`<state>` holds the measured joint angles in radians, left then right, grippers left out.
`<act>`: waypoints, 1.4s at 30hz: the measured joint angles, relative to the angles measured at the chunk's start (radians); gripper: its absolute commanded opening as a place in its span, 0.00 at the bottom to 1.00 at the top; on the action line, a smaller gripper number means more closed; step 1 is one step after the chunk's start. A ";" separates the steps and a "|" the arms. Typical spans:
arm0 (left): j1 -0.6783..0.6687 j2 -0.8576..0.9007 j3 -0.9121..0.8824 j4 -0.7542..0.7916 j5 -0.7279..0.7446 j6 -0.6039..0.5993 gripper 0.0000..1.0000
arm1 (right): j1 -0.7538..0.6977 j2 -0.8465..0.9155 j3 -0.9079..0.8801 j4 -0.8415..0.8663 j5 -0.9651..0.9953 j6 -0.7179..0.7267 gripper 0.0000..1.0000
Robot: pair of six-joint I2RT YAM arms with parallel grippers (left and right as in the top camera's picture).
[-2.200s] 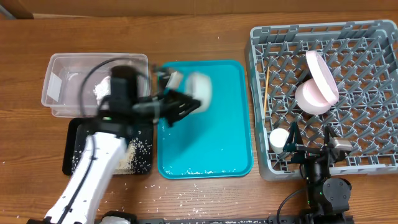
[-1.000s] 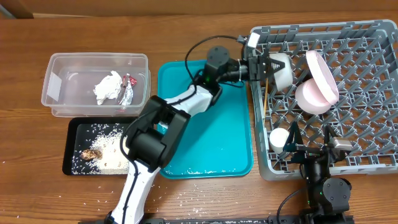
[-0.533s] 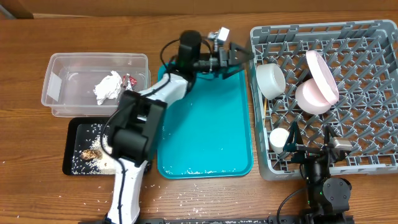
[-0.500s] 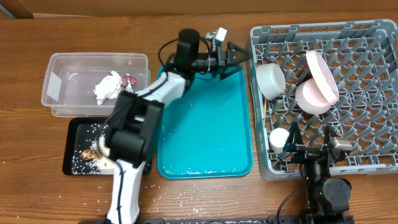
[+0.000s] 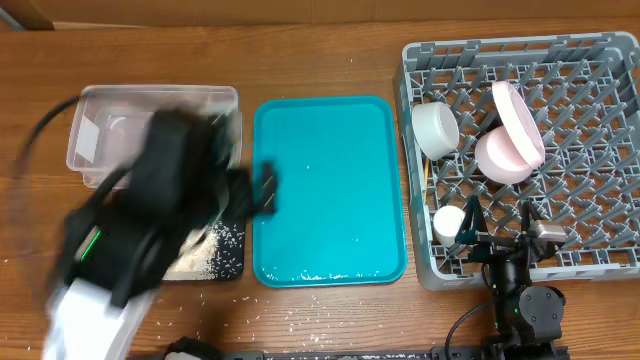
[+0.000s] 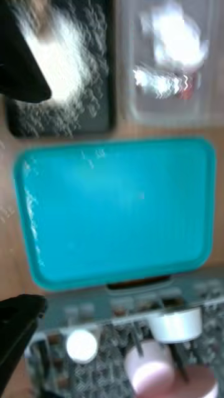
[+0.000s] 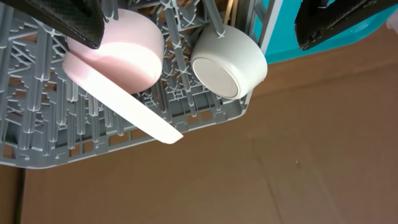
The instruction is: Sort waste into correct bins and load items into the dishwasher
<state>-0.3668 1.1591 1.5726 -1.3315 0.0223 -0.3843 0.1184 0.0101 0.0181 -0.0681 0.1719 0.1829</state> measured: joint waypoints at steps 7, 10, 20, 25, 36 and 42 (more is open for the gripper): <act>0.000 -0.315 0.005 -0.216 -0.098 0.026 1.00 | 0.000 0.000 0.000 0.001 0.000 0.000 1.00; 0.000 -0.377 0.000 -0.354 -0.098 0.026 1.00 | 0.000 0.000 0.000 0.001 0.000 0.000 1.00; 0.101 -0.521 -0.231 0.184 -0.143 0.266 1.00 | 0.000 0.000 0.000 0.001 0.000 0.000 1.00; 0.195 -0.693 -0.568 0.542 -0.086 0.415 1.00 | 0.000 0.000 0.000 0.000 0.000 0.000 1.00; 0.257 -1.054 -1.206 1.020 -0.023 0.467 1.00 | 0.000 0.000 0.000 0.000 0.000 0.000 1.00; 0.270 -1.141 -1.425 1.192 -0.002 0.467 1.00 | 0.000 0.000 0.000 0.000 0.000 0.000 1.00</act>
<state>-0.0967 0.0185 0.1474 -0.1394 0.0204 0.0822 0.1184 0.0101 0.0181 -0.0677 0.1722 0.1829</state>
